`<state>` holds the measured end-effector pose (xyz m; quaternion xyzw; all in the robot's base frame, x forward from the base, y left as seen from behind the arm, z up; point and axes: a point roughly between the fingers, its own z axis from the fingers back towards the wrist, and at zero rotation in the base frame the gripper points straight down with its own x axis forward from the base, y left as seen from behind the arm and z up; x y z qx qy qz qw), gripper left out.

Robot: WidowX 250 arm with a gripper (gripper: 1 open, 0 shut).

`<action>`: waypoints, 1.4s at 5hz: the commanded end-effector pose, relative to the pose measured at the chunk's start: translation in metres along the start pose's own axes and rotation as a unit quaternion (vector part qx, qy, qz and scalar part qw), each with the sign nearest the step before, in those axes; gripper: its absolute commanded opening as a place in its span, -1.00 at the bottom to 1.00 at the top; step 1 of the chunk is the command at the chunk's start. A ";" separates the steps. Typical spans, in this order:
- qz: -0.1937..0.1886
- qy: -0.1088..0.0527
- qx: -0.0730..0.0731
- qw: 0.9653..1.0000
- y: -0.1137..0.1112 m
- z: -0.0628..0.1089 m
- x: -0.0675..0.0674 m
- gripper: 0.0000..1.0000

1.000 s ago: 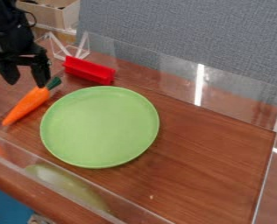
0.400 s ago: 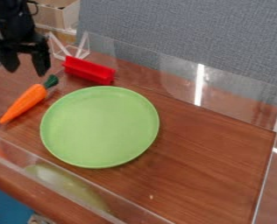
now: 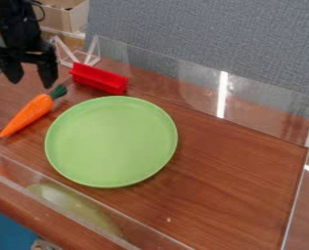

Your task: Put the carrot on the left side

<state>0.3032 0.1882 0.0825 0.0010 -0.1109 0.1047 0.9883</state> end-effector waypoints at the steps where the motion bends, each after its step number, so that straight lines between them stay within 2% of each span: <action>1: -0.025 -0.031 0.006 0.999 0.000 0.017 0.009 1.00; 4: -0.080 -0.032 -0.001 0.996 0.005 0.000 0.014 1.00; 7: -0.118 -0.016 -0.005 0.993 0.002 -0.020 0.016 1.00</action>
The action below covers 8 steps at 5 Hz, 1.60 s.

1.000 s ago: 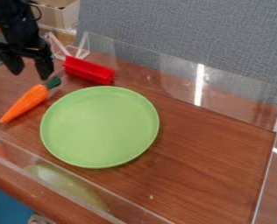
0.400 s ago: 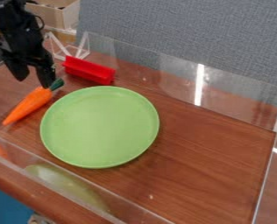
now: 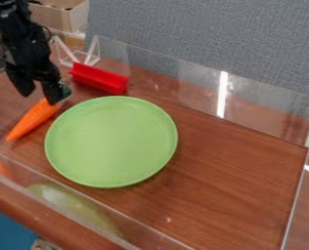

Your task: Put the carrot on the left side

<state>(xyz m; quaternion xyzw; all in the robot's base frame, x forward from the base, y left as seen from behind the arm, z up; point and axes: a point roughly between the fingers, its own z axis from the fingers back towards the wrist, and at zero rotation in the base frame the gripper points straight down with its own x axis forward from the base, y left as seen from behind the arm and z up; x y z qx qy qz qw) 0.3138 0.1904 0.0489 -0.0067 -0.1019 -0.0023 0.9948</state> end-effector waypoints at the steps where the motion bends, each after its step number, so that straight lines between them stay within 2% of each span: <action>1: -0.027 -0.025 0.014 0.999 0.001 0.016 0.013 1.00; 4: -0.033 -0.019 0.012 0.999 0.002 0.010 0.001 1.00; 6: -0.027 -0.038 0.035 0.998 -0.009 0.042 0.013 1.00; 7: -0.012 -0.050 0.052 0.997 -0.029 0.056 0.025 1.00; 8: 0.009 -0.056 0.059 0.997 -0.037 0.058 0.040 1.00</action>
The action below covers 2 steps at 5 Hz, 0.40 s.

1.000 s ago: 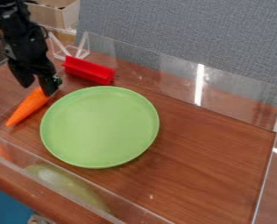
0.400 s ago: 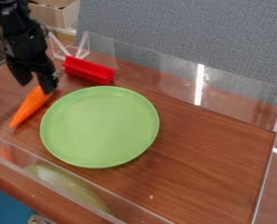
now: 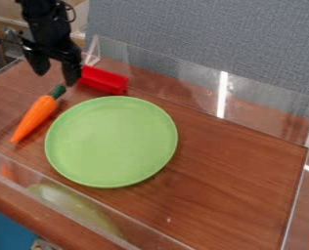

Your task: Put the carrot on the left side

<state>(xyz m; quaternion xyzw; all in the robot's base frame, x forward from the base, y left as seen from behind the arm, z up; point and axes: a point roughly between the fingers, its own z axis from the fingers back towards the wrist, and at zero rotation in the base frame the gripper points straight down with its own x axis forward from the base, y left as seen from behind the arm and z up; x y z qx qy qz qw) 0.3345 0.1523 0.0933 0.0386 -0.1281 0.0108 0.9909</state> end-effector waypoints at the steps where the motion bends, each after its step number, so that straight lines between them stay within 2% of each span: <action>1: -0.038 -0.031 0.000 0.999 0.021 0.018 0.020 1.00; 2: -0.062 -0.025 -0.007 0.998 0.041 0.015 0.023 1.00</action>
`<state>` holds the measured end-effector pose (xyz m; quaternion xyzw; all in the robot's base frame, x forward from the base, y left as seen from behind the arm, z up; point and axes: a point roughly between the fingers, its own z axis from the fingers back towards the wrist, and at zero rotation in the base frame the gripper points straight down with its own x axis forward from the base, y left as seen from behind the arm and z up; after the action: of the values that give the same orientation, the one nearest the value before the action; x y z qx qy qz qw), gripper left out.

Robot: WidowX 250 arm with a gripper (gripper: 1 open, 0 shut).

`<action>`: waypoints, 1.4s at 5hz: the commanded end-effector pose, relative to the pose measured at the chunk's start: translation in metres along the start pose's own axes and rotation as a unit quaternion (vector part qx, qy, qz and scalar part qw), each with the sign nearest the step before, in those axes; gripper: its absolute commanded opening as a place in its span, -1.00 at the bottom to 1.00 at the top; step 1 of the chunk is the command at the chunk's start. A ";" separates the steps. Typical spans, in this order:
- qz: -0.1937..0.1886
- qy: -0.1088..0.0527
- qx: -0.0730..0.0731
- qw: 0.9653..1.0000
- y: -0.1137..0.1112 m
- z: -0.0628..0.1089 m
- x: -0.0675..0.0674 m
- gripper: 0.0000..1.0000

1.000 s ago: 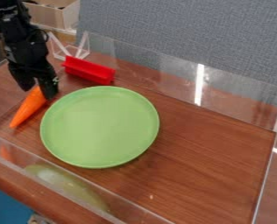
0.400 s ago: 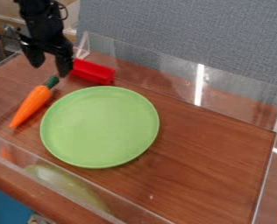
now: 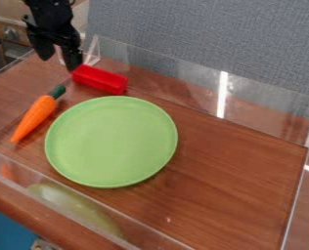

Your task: Put the carrot on the left side

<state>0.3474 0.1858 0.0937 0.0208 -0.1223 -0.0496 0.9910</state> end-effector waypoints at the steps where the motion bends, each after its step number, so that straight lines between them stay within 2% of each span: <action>1: -0.036 -0.019 0.010 0.999 0.011 0.018 0.011 1.00; 3: -0.073 -0.013 -0.007 0.997 0.012 -0.002 0.015 1.00; 5: -0.082 -0.016 -0.020 0.996 0.011 0.001 0.024 1.00; 7: -0.088 -0.010 -0.038 0.995 0.011 0.016 0.018 1.00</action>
<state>0.3597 0.1831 0.0831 -0.0353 -0.0930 -0.1474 0.9841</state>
